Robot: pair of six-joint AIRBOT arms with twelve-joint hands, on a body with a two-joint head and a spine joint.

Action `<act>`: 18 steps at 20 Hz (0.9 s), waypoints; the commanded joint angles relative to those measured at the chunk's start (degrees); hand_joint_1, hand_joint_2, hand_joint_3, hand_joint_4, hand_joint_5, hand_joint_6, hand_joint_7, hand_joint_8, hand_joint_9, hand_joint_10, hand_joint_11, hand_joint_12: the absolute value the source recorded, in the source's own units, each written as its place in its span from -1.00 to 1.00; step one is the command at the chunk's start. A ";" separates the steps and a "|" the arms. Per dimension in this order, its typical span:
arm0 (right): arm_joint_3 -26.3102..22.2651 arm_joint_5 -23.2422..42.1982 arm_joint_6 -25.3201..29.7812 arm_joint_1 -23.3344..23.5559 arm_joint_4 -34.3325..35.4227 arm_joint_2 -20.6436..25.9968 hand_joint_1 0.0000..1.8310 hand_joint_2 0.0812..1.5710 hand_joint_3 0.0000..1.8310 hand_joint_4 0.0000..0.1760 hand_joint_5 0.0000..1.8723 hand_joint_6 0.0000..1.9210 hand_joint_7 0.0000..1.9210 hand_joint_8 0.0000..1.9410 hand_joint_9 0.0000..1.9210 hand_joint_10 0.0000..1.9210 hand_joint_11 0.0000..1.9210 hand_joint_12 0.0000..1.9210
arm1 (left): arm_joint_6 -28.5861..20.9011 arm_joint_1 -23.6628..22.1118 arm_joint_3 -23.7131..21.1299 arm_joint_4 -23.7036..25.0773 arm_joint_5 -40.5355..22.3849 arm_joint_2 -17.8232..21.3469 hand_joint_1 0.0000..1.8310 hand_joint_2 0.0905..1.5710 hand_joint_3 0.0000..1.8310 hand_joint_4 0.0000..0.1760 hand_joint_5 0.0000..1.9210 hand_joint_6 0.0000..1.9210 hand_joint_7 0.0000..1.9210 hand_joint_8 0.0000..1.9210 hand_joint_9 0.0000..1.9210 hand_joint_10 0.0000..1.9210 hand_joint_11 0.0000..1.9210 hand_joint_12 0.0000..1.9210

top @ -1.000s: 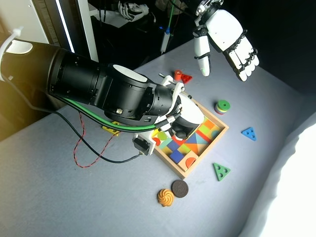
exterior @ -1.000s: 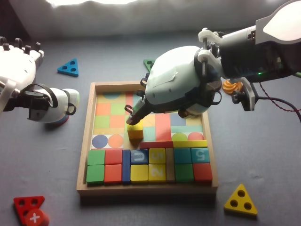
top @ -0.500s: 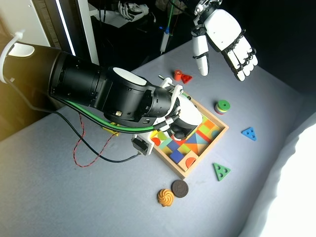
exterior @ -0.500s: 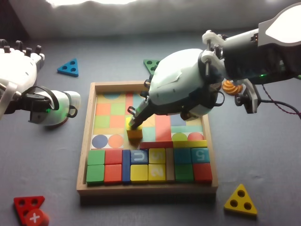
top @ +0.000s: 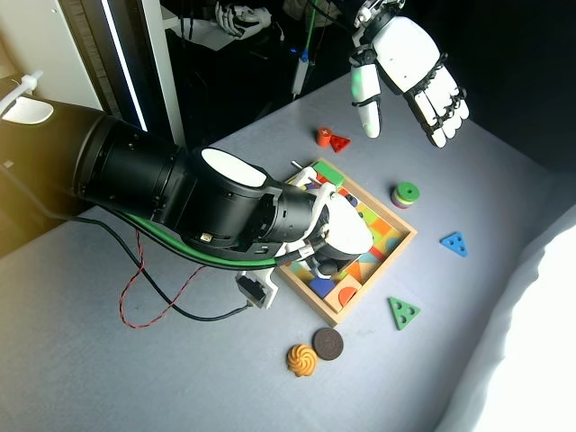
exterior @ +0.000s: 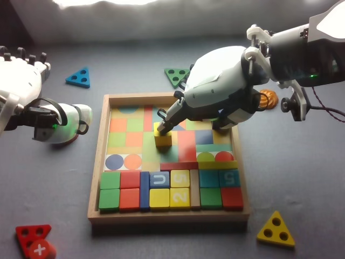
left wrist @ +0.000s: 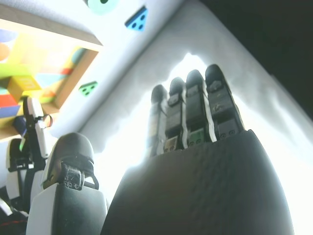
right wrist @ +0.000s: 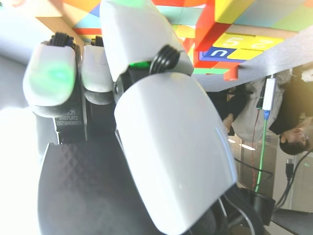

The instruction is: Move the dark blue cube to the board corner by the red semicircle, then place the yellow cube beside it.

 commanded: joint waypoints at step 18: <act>1.35 -2.73 3.11 0.28 0.58 4.71 0.80 0.44 -1.00 -1.00 -0.48 -1.00 0.05 0.87 0.31 1.00 0.38 1.00 | -0.13 -0.77 0.05 4.76 -2.66 0.49 -1.00 0.60 -1.00 -1.00 -0.85 -1.00 -0.85 -1.00 -0.89 -1.00 -1.00 -0.87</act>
